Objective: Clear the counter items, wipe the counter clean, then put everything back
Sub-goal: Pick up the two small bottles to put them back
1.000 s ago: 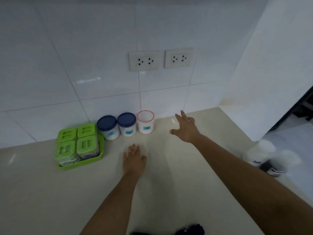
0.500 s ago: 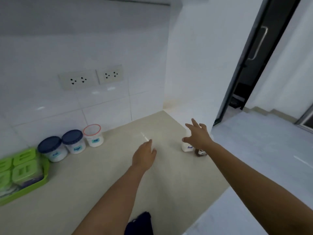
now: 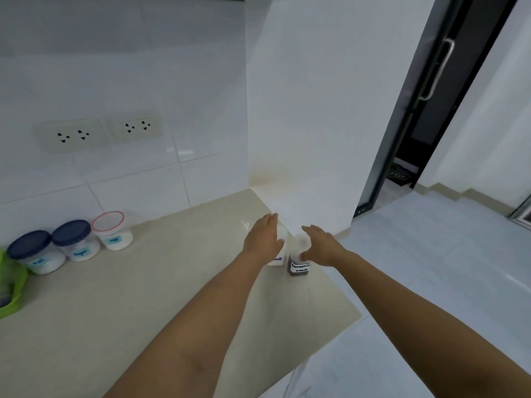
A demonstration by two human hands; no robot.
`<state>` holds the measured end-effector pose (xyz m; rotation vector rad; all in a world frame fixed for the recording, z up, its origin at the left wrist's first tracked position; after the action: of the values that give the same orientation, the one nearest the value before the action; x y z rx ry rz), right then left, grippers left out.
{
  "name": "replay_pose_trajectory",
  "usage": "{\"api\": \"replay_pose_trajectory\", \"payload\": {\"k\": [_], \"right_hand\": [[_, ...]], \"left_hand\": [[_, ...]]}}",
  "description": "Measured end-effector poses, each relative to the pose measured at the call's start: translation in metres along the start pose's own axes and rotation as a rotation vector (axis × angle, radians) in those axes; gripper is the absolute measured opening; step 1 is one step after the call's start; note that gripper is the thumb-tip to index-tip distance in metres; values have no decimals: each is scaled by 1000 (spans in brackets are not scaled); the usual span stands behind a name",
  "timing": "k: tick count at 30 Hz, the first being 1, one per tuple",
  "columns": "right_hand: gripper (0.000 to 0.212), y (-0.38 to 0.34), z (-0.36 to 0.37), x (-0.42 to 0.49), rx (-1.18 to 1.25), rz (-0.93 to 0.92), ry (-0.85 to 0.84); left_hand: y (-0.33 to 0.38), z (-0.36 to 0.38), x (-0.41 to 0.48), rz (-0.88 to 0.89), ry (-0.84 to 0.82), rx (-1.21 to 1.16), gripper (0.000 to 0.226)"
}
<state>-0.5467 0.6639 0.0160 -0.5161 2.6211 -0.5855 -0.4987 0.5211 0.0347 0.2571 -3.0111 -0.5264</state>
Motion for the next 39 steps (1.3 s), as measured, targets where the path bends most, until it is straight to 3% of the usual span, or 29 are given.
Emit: {"api": "replay_pose_trajectory", "payload": {"k": [12,17,23,29,39], "right_hand": [[64,0,5,33,33,-119,14],[62,-12,5,44,14,-118,13],[64,-20,4,51,3,-77,18],[64,-66,17,63,5,-72,13],[63,-217,70,103,-5,-238,-16]], "left_hand": [[0,18,30,-106,-77,55,59],[-8,24,40,-85,-123,101,57],[-31,19,43,-85,-110,-34,61],[-100,-12,30,-163,-113,-65,64],[-278,-101,-6,-396,-53,-1,63]]}}
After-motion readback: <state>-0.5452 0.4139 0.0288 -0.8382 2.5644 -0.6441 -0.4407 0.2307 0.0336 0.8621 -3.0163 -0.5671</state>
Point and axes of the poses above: each hand's wrist, its own x-axis towards the middle knuckle, its own z-axis out of the palm, y = z × x, the point moved 6 cm from there along x, towards the middle knuckle, and after that the axes turned 5 degrees about x, right-handed, at the moved point
